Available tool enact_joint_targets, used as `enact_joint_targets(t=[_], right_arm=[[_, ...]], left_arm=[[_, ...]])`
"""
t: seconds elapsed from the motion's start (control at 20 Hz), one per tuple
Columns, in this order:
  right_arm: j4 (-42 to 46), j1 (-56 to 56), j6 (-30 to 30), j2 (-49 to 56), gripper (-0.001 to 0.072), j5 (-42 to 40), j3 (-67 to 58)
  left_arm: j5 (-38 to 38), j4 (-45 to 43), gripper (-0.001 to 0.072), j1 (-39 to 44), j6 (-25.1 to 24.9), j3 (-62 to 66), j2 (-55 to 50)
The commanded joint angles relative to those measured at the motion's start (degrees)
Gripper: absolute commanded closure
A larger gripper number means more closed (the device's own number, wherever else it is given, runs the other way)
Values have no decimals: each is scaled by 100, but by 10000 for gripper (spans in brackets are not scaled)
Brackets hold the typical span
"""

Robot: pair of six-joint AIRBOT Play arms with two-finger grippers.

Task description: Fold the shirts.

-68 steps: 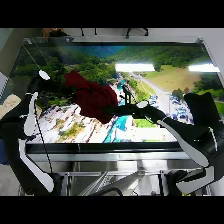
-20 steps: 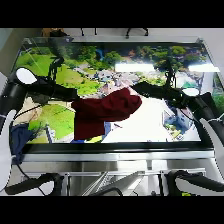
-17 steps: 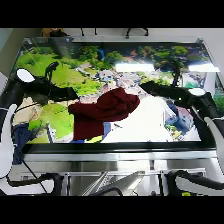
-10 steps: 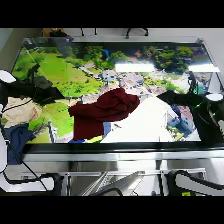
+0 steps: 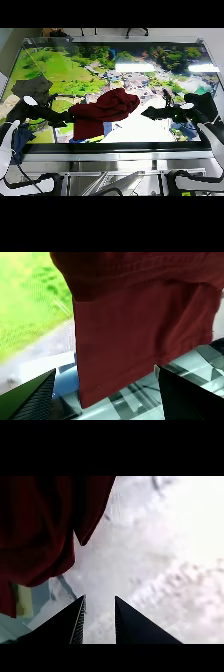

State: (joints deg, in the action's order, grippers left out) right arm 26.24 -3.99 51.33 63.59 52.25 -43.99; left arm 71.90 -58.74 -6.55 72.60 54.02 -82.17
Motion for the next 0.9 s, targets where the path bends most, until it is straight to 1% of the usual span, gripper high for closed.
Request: enact_joint_targets(t=[0.0,0.15,0.25,0.4,0.45,0.5,0.55,0.6,0.65,0.7,0.75,0.8,0.85], right_arm=[[-894,282,-511,426,483,-492,-13],[-1521,433,-857,787,477,-918,-35],[-1803,577,-925,999,408,-1060,-48],[-2256,739,-1281,1189,412,-1045,-140],[-2315,767,-1342,1211,412,-1047,-192],[-2350,785,-1349,1215,415,-1047,-254],[-2350,789,-1346,1215,418,-1047,-313],[-2347,791,-1346,1215,464,-1038,-374],[-2347,791,-1346,1213,585,-979,-439],[-2347,789,-1344,1211,588,-894,-511],[-2345,787,-1346,1193,607,-732,-595],[-2345,782,-1344,1150,608,-614,-671],[-2339,774,-1344,1064,652,-518,-743]], left_arm=[[-614,28,2,258,-15,-396,13],[-973,339,2,509,-81,-509,13],[-1154,323,2,710,-83,-505,-15],[-1257,323,3,780,-83,-501,-103],[-1248,326,58,780,-81,-501,-129],[-1255,319,181,778,-85,-501,-136],[-1261,326,256,780,-109,-501,-136],[-1276,328,336,780,-111,-501,-136],[-1285,328,537,780,-125,-501,-136],[-1296,330,676,780,-133,-498,-133],[-1281,328,695,778,-144,-481,-133],[-1182,323,695,780,-179,-400,-133],[-1058,326,696,780,-212,-275,-109]])
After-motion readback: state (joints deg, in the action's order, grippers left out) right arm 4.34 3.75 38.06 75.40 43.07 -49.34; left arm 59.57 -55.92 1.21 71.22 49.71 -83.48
